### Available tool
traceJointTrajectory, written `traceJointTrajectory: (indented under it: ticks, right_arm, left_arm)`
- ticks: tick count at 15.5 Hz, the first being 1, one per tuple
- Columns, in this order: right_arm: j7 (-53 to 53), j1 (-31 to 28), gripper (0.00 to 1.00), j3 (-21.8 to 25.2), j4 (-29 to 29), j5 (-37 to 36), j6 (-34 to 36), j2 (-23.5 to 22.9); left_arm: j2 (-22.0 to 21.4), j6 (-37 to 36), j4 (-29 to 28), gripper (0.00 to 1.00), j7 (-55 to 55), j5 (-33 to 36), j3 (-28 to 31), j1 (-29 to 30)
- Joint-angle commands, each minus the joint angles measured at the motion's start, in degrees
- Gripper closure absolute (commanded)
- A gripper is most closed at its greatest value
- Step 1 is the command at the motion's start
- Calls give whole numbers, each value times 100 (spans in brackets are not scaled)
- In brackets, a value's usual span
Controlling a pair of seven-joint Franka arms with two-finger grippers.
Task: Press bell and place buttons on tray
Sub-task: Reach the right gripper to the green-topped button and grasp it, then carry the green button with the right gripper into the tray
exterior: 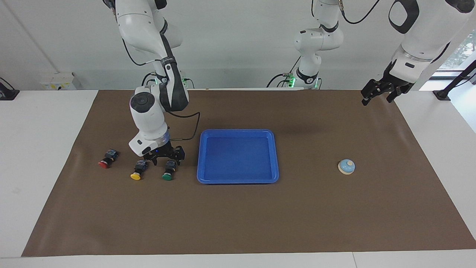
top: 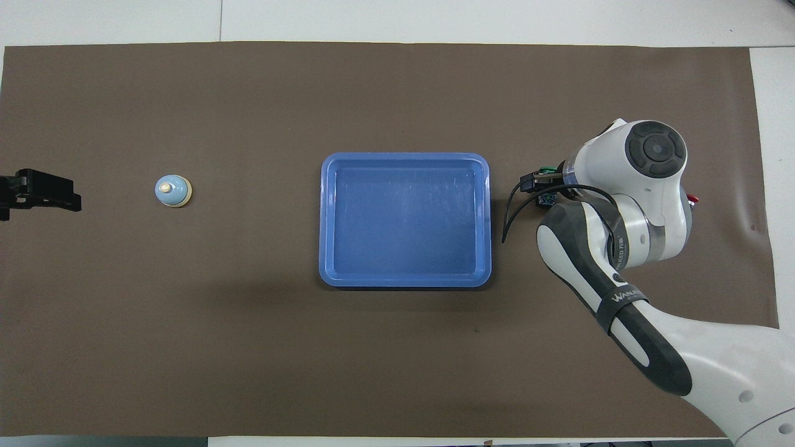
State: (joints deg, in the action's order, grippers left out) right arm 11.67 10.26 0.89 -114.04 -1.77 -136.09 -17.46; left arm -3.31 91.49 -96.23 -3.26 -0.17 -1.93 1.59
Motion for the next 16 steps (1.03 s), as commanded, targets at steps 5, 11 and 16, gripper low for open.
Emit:
traceJointTrajectory:
  ticks: [5,11,16]
  right_arm:
    - [186,54,3,-1,13,1,-348,-337]
    - [186,81,100,-1,4,1,-322,-337]
    - [177,55,100,-1,22,1,-278,-337]
  left_arm:
    - [-82,-17,-80,0,36,8,35,-28]
    - [-82,-17,-80,0,36,8,35,-28]
    - [-82,-17,-80,0,36,8,35,-28]
